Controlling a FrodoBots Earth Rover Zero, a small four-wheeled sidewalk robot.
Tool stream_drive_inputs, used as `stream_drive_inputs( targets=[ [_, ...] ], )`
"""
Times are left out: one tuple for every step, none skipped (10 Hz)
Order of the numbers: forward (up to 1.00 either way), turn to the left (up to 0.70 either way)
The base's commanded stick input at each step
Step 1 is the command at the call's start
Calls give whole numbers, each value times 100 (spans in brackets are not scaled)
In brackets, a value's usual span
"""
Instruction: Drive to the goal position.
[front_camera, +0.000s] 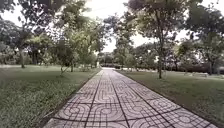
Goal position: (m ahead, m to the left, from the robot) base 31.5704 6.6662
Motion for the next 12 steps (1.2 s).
stream_drive_inputs(
  targets=[
    [100,0],
    [100,0],
    [100,0],
    [100,0],
    [100,0],
    [100,0],
    [100,0],
    [100,0],
    [100,0],
    [100,0],
    [100,0],
    [100,0]
  ],
)
